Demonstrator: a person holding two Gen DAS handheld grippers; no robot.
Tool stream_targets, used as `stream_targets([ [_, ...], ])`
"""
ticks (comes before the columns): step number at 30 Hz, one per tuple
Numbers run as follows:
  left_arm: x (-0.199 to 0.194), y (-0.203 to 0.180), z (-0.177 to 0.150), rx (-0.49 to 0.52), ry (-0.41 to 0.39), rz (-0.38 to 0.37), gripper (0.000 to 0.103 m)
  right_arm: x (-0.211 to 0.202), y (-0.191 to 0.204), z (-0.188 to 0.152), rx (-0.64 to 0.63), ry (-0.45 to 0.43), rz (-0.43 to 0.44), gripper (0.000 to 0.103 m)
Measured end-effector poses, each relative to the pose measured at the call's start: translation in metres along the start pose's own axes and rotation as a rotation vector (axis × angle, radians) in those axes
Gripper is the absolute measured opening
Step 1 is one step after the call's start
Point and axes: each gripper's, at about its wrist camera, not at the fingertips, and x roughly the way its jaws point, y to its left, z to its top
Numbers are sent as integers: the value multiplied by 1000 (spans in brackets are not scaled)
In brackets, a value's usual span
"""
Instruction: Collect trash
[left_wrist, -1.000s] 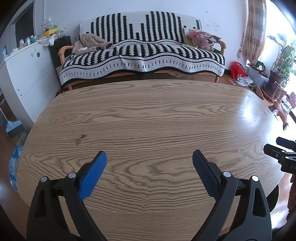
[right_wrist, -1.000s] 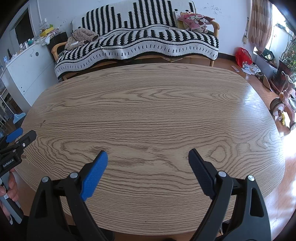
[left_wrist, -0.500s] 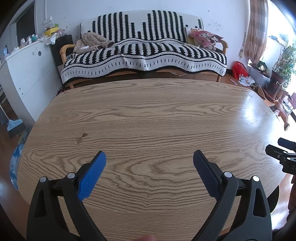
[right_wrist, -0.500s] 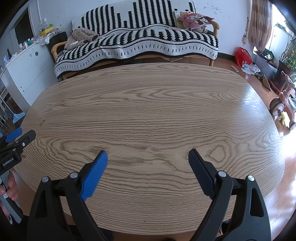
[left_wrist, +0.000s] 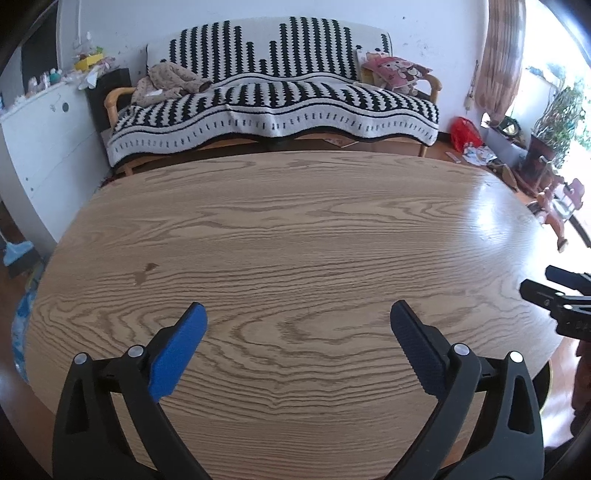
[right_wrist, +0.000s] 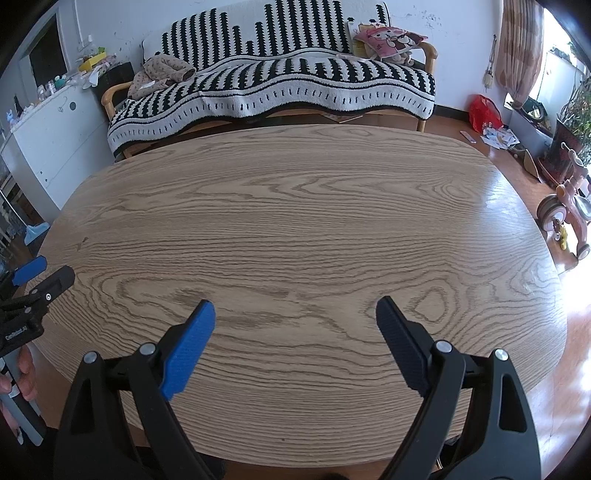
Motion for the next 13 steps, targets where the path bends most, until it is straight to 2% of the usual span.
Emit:
stream_targets([
  [5, 0, -3, 1, 17, -18, 16, 96, -1, -5, 0, 3, 0, -2, 86],
  [10, -2, -6, 4, 48, -61, 90, 96, -1, -5, 1, 2, 0, -3, 87],
  [13, 0, -5, 1, 57, -52, 89, 96, -1, -8, 0, 3, -2, -4, 89],
])
